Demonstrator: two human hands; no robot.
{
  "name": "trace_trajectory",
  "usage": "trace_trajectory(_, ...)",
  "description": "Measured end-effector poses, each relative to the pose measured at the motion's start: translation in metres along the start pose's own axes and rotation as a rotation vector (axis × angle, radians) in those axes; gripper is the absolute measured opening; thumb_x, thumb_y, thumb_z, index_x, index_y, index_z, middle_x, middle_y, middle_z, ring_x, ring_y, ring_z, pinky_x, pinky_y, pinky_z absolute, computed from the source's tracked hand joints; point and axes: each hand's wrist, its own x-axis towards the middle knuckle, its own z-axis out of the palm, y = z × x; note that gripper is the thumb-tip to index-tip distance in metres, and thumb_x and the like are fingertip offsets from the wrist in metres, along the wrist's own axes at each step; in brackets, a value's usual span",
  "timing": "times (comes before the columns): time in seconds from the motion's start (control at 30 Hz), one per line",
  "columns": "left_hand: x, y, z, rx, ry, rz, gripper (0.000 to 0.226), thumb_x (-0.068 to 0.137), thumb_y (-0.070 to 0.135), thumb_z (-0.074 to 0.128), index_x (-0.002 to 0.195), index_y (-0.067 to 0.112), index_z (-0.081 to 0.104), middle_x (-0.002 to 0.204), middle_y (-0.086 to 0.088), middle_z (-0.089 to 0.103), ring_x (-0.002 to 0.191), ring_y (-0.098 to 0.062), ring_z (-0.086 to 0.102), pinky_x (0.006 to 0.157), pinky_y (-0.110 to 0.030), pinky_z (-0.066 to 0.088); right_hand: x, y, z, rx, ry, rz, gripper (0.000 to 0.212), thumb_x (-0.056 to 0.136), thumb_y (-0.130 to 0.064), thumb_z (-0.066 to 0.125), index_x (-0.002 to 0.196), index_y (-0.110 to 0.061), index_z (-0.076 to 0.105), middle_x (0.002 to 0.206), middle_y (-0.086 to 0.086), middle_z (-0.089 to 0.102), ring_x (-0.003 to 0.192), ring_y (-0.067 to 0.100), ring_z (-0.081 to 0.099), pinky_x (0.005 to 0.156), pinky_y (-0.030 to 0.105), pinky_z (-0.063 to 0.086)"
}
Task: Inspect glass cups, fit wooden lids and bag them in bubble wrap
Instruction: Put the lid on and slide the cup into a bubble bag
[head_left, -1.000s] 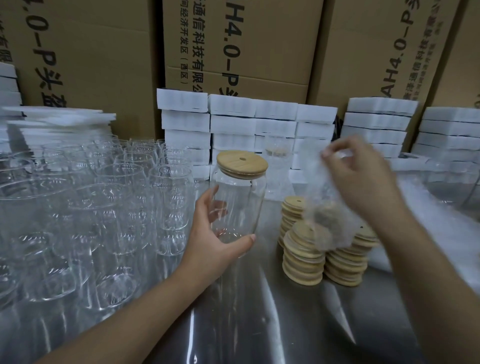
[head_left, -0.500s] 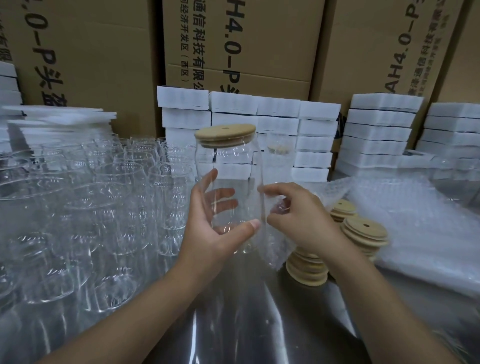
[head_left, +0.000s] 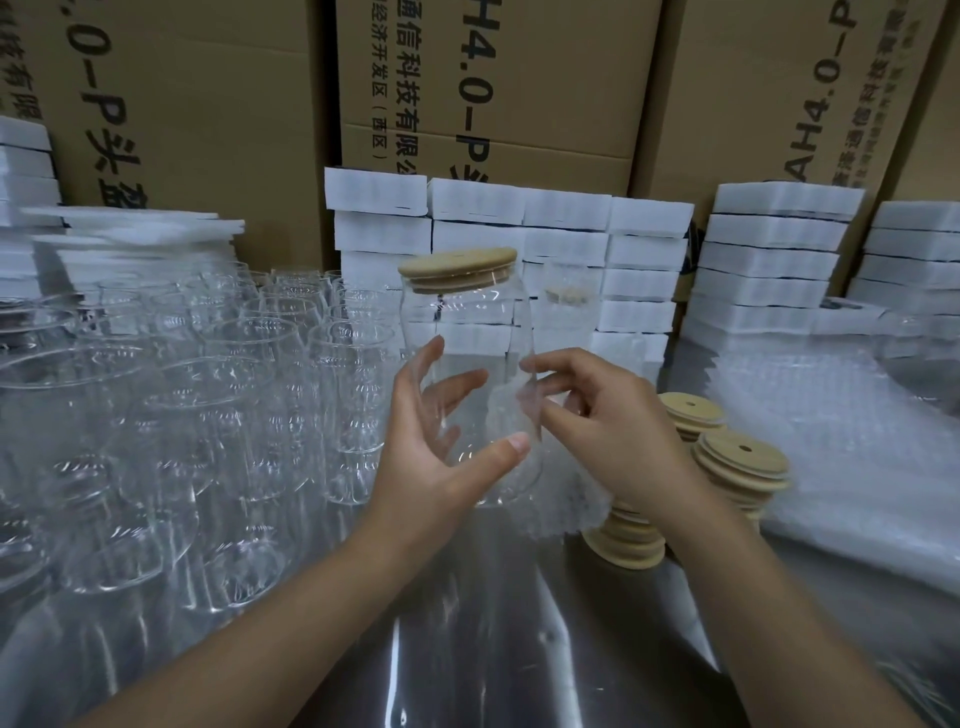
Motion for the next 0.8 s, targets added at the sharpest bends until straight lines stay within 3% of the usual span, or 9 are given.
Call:
trace_trajectory(0.07, -0.001, -0.001, 0.000, -0.016, -0.041, 0.012, 0.091, 0.055, 0.041, 0.075, 0.136, 0.038, 0.034, 0.130, 0.006, 0.059, 0.127, 0.001, 0.050, 0.100, -0.019, 0.040, 0.000, -0.001, 0.004, -0.141, 0.064, -0.055, 0.007, 0.087, -0.019, 0.069, 0.094, -0.018, 0.068, 0.081, -0.012, 0.066, 0.057, -0.002, 0.051, 0.059, 0.007, 0.037)
trace_trajectory(0.13, -0.003, -0.002, 0.001, -0.018, -0.088, 0.022, 0.087, 0.057, 0.041, 0.072, 0.135, 0.033, 0.036, 0.128, 0.008, 0.062, 0.129, -0.004, 0.050, 0.105, -0.023, 0.037, 0.001, 0.000, 0.011, -0.257, 0.110, -0.122, 0.013, 0.087, -0.021, 0.069, 0.086, -0.009, 0.067, 0.074, -0.002, 0.065, 0.059, 0.004, 0.053, 0.060, 0.012, 0.038)
trace_trajectory(0.23, -0.004, -0.004, 0.002, -0.006, -0.126, 0.019, 0.085, 0.059, 0.043, 0.069, 0.136, 0.031, 0.036, 0.127, 0.013, 0.064, 0.129, -0.002, 0.051, 0.103, -0.014, 0.039, 0.003, 0.001, 0.017, -0.296, 0.146, -0.172, 0.015, 0.087, -0.019, 0.070, 0.082, -0.004, 0.070, 0.070, 0.007, 0.068, 0.060, 0.016, 0.057, 0.062, 0.020, 0.039)
trace_trajectory(0.37, -0.004, -0.006, 0.003, 0.017, -0.105, 0.013, 0.087, 0.058, 0.046, 0.071, 0.136, 0.036, 0.034, 0.128, 0.021, 0.061, 0.130, 0.004, 0.047, 0.104, -0.011, 0.036, 0.002, 0.001, 0.016, -0.157, 0.140, -0.113, 0.004, 0.083, -0.019, 0.074, 0.080, -0.015, 0.074, 0.071, -0.005, 0.070, 0.057, 0.000, 0.055, 0.060, 0.007, 0.042)
trace_trajectory(0.5, -0.003, -0.009, 0.003, 0.033, -0.018, 0.012, 0.092, 0.054, 0.048, 0.076, 0.136, 0.043, 0.033, 0.133, 0.016, 0.055, 0.128, 0.008, 0.046, 0.094, -0.005, 0.039, 0.001, 0.003, 0.007, 0.016, 0.168, 0.041, 0.009, 0.079, -0.027, 0.077, 0.083, -0.031, 0.071, 0.060, -0.020, 0.060, 0.056, -0.004, 0.054, 0.055, 0.007, 0.039)
trace_trajectory(0.63, -0.001, -0.011, 0.002, 0.072, 0.058, 0.060, 0.096, 0.054, 0.047, 0.079, 0.137, 0.050, 0.030, 0.133, 0.020, 0.051, 0.127, 0.010, 0.045, 0.096, -0.005, 0.040, 0.001, 0.001, 0.000, 0.044, 0.159, 0.111, 0.011, 0.079, -0.032, 0.075, 0.090, -0.032, 0.072, 0.070, -0.016, 0.062, 0.054, -0.002, 0.054, 0.050, 0.008, 0.038)
trace_trajectory(0.73, -0.001, -0.012, 0.001, 0.092, 0.058, 0.091, 0.097, 0.057, 0.044, 0.081, 0.138, 0.052, 0.027, 0.136, 0.021, 0.048, 0.130, 0.009, 0.043, 0.105, -0.013, 0.040, 0.000, -0.001, -0.001, 0.060, 0.095, 0.175, 0.009, 0.084, -0.041, 0.068, 0.090, -0.036, 0.072, 0.080, -0.020, 0.066, 0.070, -0.012, 0.059, 0.054, 0.008, 0.039)
trace_trajectory(0.8, -0.001, -0.012, 0.001, 0.089, 0.018, 0.095, 0.097, 0.059, 0.041, 0.081, 0.140, 0.050, 0.027, 0.138, 0.020, 0.048, 0.131, 0.006, 0.044, 0.103, -0.015, 0.041, -0.001, -0.002, 0.001, 0.064, 0.066, 0.194, 0.010, 0.088, -0.039, 0.064, 0.095, -0.037, 0.071, 0.085, -0.023, 0.065, 0.071, -0.014, 0.059, 0.051, 0.008, 0.040)
